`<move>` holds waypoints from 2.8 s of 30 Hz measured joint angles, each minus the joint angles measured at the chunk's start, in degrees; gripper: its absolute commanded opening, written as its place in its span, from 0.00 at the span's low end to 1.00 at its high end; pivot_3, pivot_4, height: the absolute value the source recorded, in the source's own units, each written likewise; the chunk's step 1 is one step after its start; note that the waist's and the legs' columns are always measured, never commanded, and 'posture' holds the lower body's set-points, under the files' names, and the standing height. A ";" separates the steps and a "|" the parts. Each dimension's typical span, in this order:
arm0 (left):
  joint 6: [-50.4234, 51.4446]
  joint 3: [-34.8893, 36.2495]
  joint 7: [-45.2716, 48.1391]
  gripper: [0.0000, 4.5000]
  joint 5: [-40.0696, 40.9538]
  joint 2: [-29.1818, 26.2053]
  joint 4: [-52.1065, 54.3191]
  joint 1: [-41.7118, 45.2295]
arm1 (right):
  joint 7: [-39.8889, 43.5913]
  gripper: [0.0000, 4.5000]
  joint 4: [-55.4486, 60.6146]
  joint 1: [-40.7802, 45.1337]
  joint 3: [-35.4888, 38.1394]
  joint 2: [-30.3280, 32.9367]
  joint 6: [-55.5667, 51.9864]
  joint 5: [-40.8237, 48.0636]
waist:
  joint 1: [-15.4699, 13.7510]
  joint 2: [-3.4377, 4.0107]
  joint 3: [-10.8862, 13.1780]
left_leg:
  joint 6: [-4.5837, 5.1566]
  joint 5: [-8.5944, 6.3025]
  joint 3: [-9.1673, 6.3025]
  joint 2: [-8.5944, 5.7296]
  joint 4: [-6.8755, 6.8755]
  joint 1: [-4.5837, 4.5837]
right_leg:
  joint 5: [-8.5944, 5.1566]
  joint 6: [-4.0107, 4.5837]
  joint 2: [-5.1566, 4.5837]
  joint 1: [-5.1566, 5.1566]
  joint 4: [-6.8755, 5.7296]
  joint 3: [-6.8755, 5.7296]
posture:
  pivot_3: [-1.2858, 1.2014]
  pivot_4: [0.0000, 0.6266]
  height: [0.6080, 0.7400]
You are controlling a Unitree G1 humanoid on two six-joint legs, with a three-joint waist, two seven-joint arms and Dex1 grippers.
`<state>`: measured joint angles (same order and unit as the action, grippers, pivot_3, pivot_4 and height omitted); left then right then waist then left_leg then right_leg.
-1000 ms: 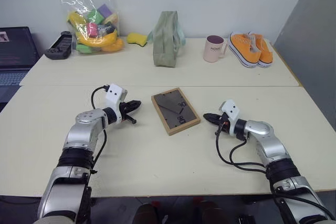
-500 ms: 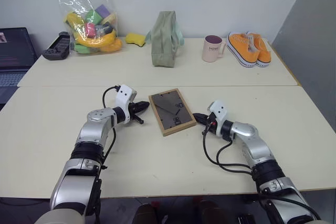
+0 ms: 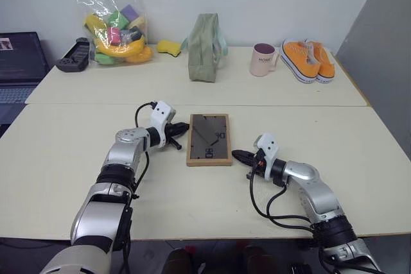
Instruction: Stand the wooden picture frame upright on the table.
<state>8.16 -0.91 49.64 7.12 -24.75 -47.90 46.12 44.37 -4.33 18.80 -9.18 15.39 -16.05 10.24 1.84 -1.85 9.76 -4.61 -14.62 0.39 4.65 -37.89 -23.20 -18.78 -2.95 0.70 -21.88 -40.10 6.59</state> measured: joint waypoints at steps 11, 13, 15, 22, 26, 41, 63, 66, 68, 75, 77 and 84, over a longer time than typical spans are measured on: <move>7.58 0.15 4.63 0.02 1.16 -0.80 9.32 -4.17 | -0.56 0.00 0.60 0.09 0.32 3.28 0.41 -0.05 | 0.06 0.01 0.00 | 0.00 0.00 -0.11 -0.01 0.01 -0.13 | 0.00 0.00 0.00 -0.03 0.06 -0.06 | 0.52 0.24 1.00; 13.74 0.19 5.46 0.02 2.98 -2.07 15.67 -6.78 | -0.32 0.00 0.54 0.10 0.86 4.69 0.57 -0.04 | 0.07 0.01 0.01 | 0.00 0.00 -0.14 0.00 0.00 -0.19 | 0.00 0.00 0.00 -0.10 0.04 -0.06 | 0.52 0.24 1.00; 25.14 0.90 5.96 0.02 7.09 -4.54 26.59 -11.07 | 0.50 0.00 0.56 0.14 1.32 6.46 0.75 0.02 | 0.22 0.01 0.01 | 0.00 0.00 -0.16 0.02 0.01 -0.23 | 0.00 0.01 0.01 -0.13 0.02 -0.06 | 0.52 0.24 1.00; 68.98 12.72 -0.56 0.20 24.56 -6.79 52.23 -14.43 | 2.61 0.00 1.94 -1.35 2.95 10.29 1.61 0.23 | -0.04 0.03 0.02 | 0.00 0.00 -0.40 -0.02 -0.07 -0.25 | -0.02 -0.01 0.01 -0.02 0.01 -0.22 | 0.52 0.24 1.00; 81.91 19.95 -5.15 0.36 29.45 -5.25 52.79 -12.66 | 3.35 0.00 2.00 -2.76 3.24 11.26 1.72 0.27 | 0.15 0.03 0.02 | 0.00 0.01 -0.47 -0.03 -0.08 -0.22 | -0.01 -0.02 0.01 0.02 0.00 -0.27 | 0.52 0.24 1.00; 84.07 23.70 -12.86 0.83 44.38 -16.20 36.15 -10.58 | 3.45 0.00 1.91 -3.14 3.46 11.20 2.92 0.08 | 0.54 0.06 0.04 | -0.02 0.02 -0.52 -0.02 -0.06 -0.20 | -0.02 0.00 0.00 0.01 0.01 -0.34 | 0.52 0.24 1.00; 71.03 13.85 -8.29 0.83 36.47 -9.70 20.21 -6.56 | 3.41 0.00 -2.10 1.41 0.54 8.32 10.13 -2.42 | 0.39 0.10 0.02 | -0.04 0.03 -0.54 -0.02 -0.07 -0.18 | -0.01 0.01 -0.01 0.08 -0.01 -0.41 | 0.52 0.24 1.00; 69.99 12.91 -7.44 0.83 35.39 -9.48 18.99 -5.73 | 2.81 0.00 -3.66 2.27 -0.05 6.85 10.22 -2.67 | 0.42 0.10 0.02 | -0.04 0.05 -0.58 -0.03 -0.07 -0.02 | -0.01 0.01 0.00 0.24 -0.02 -0.45 | 0.52 0.24 1.00; 69.40 12.52 -7.04 0.83 34.93 -9.29 18.40 -5.54 | 2.15 0.00 -6.03 2.40 -1.01 5.61 10.73 -3.29 | 0.42 0.09 0.02 | -0.04 0.05 -0.61 -0.03 -0.06 0.20 | -0.01 0.00 0.00 0.49 0.00 -0.47 | 0.52 0.24 1.00; 68.95 12.49 -6.15 0.83 33.56 -9.07 17.04 -4.76 | 0.32 0.00 -9.65 2.55 -2.53 1.14 12.65 -4.70 | 0.55 0.12 0.03 | -0.04 0.07 -0.71 -0.03 -0.05 0.27 | -0.02 0.00 0.01 0.56 -0.04 -0.54 | 0.52 0.24 1.00; 68.96 12.53 -5.97 0.83 33.40 -9.02 17.05 -4.76 | -0.18 0.00 -9.61 2.53 -3.24 -0.06 12.79 -4.80 | 0.56 0.12 0.03 | -0.06 0.08 -0.78 -0.03 -0.05 0.27 | -0.02 0.00 0.01 0.58 -0.03 -0.60 | 0.52 0.24 1.00; 68.93 12.67 -5.53 0.83 32.99 -8.94 16.95 -4.76 | -0.99 0.00 -9.05 2.02 -3.91 -2.01 12.82 -4.96 | 0.57 0.12 0.03 | -0.10 0.10 -0.87 -0.03 -0.03 0.26 | -0.02 0.00 0.01 0.60 -0.03 -0.68 | 0.52 0.24 1.00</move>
<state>77.09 11.76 44.11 40.12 -33.69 -30.95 41.37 43.38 -13.39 20.82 -13.10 13.38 -3.22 5.28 2.41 -1.73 9.80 -4.70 -14.52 -0.48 4.62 -37.92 -22.94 -18.80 -2.95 0.71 -21.28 -40.13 5.91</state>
